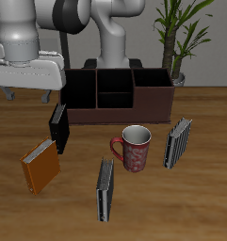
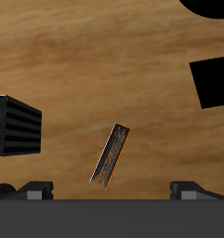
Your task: Place the orange book into the back desk caddy's back compartment
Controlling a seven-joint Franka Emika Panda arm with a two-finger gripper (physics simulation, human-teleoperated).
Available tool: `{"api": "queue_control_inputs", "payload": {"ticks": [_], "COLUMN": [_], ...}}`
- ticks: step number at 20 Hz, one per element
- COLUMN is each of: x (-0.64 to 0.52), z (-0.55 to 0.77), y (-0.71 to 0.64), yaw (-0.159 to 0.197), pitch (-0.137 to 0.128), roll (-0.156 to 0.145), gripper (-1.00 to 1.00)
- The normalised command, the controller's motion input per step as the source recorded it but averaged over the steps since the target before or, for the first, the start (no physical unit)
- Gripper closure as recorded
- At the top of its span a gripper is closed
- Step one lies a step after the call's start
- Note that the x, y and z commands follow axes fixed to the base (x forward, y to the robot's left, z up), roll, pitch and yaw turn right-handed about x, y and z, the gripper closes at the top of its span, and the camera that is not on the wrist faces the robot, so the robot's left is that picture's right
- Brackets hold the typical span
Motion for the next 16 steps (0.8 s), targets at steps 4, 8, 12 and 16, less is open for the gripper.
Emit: {"api": "queue_control_inputs", "payload": {"ticks": [4,8,12,16], "x": [0.12,0.20,0.07,0.05], "z": [-0.11,-0.34,-0.30,-0.23], "y": [-0.02,0.06,0.11,0.05], "yaw": [-0.039,-0.102,-0.009,-0.021], "pitch": [-0.023,-0.033,0.000,0.009], "roll": [0.001,-0.013,0.002,-0.004], "gripper": [-1.00,-1.00,-1.00,-1.00]}}
